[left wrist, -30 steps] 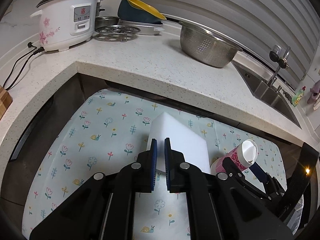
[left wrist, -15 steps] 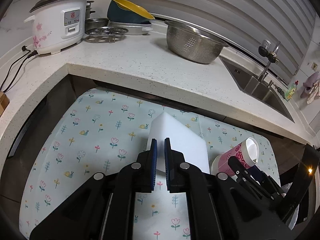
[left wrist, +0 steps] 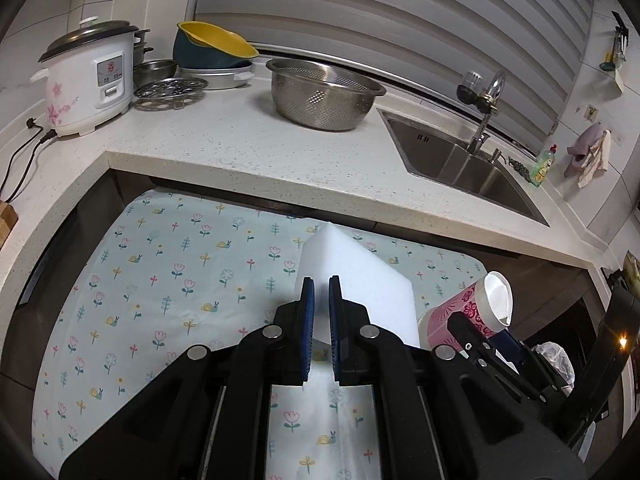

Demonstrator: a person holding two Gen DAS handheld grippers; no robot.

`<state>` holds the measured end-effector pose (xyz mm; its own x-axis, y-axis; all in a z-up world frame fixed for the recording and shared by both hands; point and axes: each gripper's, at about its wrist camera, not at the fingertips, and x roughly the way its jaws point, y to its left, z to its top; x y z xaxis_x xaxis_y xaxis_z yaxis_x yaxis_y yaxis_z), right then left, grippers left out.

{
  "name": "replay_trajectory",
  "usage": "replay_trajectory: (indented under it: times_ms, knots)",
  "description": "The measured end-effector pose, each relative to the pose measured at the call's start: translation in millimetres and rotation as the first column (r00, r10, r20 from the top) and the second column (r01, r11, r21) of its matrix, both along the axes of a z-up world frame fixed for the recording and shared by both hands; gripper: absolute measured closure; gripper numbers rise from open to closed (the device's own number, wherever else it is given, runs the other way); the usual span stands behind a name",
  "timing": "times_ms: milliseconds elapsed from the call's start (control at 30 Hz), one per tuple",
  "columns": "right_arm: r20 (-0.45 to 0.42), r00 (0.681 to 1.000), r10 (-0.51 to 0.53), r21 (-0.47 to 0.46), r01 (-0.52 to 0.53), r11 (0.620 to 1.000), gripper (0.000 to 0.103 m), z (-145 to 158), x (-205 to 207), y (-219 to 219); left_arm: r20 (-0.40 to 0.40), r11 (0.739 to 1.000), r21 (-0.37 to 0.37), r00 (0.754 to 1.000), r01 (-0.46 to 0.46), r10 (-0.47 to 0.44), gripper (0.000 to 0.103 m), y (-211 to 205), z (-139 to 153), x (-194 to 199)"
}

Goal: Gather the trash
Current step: 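Carry the sponge and pink cup over the trash bin with both grippers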

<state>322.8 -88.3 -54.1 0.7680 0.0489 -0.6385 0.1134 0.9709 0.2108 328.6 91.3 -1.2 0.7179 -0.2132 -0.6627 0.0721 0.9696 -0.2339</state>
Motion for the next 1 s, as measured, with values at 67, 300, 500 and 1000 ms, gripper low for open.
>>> replay_trajectory:
  times_ms: [67,300,500,1000]
  knots:
    - [0.01,1.0,-0.012,0.0,0.012,1.0,0.055,7,-11,-8,0.01,1.0,0.002,1.0,0.017,-0.017,0.096,-11,8,-9]
    - [0.05,0.997,-0.06,0.002,0.06,0.998,0.055,34,-49,-42,0.051,0.997,0.009,0.996,0.075,-0.075,0.096,-51,36,-40]
    - [0.083,0.99,-0.111,0.001,0.111,0.994,0.055,56,-85,-79,0.079,0.992,0.01,0.988,0.129,-0.129,0.096,-88,57,-67]
    - [0.101,0.947,-0.304,0.003,0.305,0.952,0.055,69,-195,-208,0.091,0.942,0.045,0.938,0.333,-0.336,0.096,-232,74,-141]
